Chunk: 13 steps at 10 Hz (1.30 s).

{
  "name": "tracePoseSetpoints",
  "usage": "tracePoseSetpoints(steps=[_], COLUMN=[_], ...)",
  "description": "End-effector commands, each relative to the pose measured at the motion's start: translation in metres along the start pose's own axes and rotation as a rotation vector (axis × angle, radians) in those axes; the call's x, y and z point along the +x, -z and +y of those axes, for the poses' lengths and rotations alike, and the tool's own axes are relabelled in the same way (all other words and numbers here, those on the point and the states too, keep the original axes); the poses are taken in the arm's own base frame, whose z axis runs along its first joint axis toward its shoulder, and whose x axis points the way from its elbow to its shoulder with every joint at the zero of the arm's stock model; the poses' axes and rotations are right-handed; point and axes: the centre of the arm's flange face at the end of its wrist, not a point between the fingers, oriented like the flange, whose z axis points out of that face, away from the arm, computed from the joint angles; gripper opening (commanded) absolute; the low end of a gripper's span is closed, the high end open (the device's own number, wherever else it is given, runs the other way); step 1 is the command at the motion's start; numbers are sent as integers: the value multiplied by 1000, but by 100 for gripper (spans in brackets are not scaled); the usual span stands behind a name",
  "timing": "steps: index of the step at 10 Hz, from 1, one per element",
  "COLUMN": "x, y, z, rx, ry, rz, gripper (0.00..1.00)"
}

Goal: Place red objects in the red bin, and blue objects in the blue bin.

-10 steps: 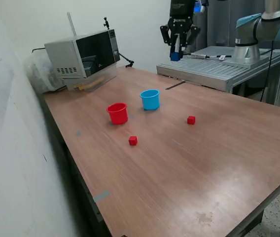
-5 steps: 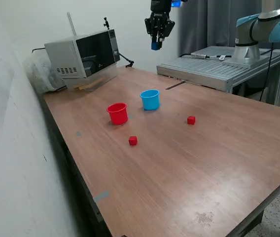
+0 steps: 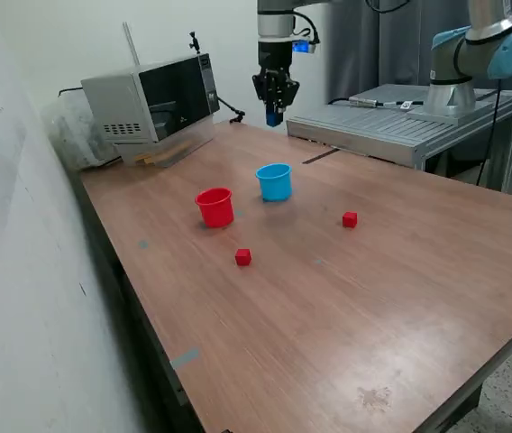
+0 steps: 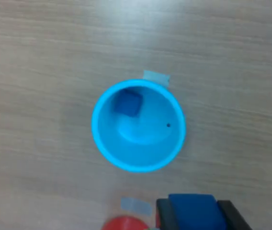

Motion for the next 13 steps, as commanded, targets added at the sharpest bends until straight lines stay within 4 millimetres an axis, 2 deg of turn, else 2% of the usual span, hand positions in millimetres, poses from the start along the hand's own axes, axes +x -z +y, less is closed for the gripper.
tracePoseSetpoints(steps=[1, 4, 5, 6, 8, 11, 12, 13], x=[-7, -19, -27, -43, -56, -54, -52, -51], y=[-46, -72, -77, -79, -85, -90, -90, -91], z=[10, 9, 8, 4, -2, -7, -9, -10], rx=[23, 44, 44, 43, 50, 45, 48, 50], ry=[-18, -52, -66, -92, -114, -117, -115, -115], rz=[5, 10, 10, 7, 8, 9, 9, 10], gripper=[0, 0, 0, 0, 0, 0, 100, 100])
